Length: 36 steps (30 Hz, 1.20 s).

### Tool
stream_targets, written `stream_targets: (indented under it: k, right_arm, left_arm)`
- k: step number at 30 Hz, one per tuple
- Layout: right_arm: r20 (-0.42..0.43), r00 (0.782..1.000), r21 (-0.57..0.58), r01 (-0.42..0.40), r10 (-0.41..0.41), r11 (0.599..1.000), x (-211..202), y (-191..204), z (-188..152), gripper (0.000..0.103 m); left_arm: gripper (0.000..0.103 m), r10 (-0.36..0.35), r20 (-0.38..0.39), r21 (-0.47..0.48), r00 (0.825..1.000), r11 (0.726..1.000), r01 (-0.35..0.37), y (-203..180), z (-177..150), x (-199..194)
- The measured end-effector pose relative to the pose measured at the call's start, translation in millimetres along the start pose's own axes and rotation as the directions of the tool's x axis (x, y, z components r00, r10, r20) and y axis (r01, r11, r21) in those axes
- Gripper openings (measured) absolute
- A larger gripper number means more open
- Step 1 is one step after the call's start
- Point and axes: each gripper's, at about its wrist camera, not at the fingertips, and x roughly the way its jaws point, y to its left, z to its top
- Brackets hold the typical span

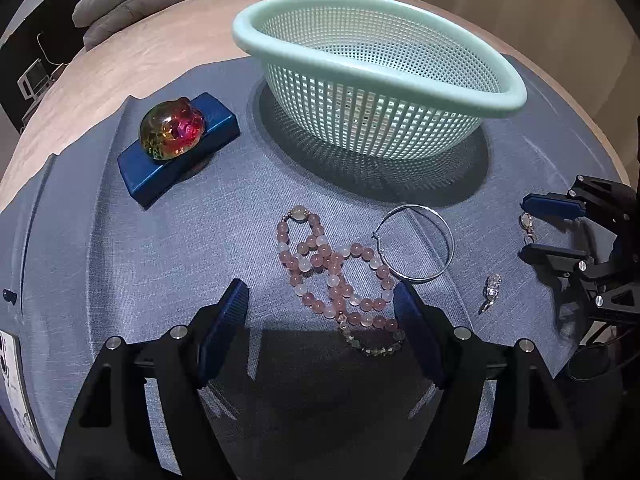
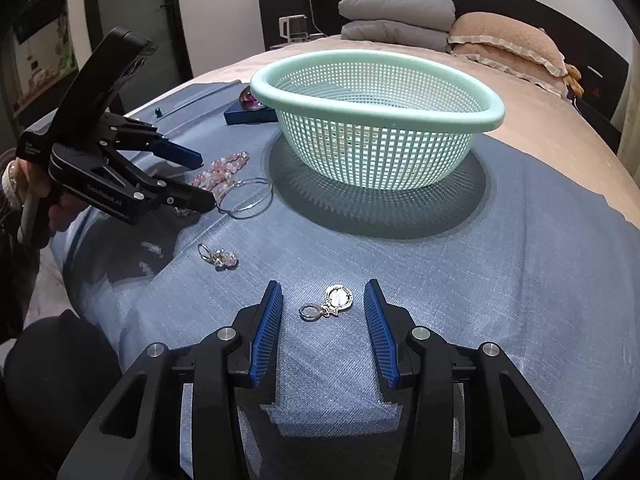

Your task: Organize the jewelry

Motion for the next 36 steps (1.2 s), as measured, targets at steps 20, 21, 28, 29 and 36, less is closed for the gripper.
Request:
stream_targets:
  k: [20,21,28,29,36]
  right_arm:
    - [0.082,0.996,-0.07,0.024,-0.018,0.997,-53,4,16,0.014]
    - [0.09,0.996,-0.075,0.03,-0.024,0.997,-58,4,19,0.014]
    - [0.165,0.981,-0.089,0.119,-0.103,0.989,-92,-11,48,0.014]
    - [0.176,0.979,-0.09,0.123,-0.106,0.988,-97,-14,54,0.014]
    - [0.235,0.964,-0.11,0.152,-0.123,0.982,-111,-26,87,0.014]
  left_arm:
    - [0.011,-0.003,0.037,0.056,0.999,0.998,0.001,-10,10,-61]
    - [0.011,0.005,0.05,0.063,0.999,0.998,-0.009,-12,11,-67]
    - [0.009,0.046,0.144,0.098,0.988,0.993,-0.06,-18,36,-111]
    - [0.009,0.048,0.159,0.104,0.986,0.992,-0.065,-19,38,-117]
    - [0.009,0.068,0.222,0.139,0.973,0.985,-0.1,-22,72,-140]
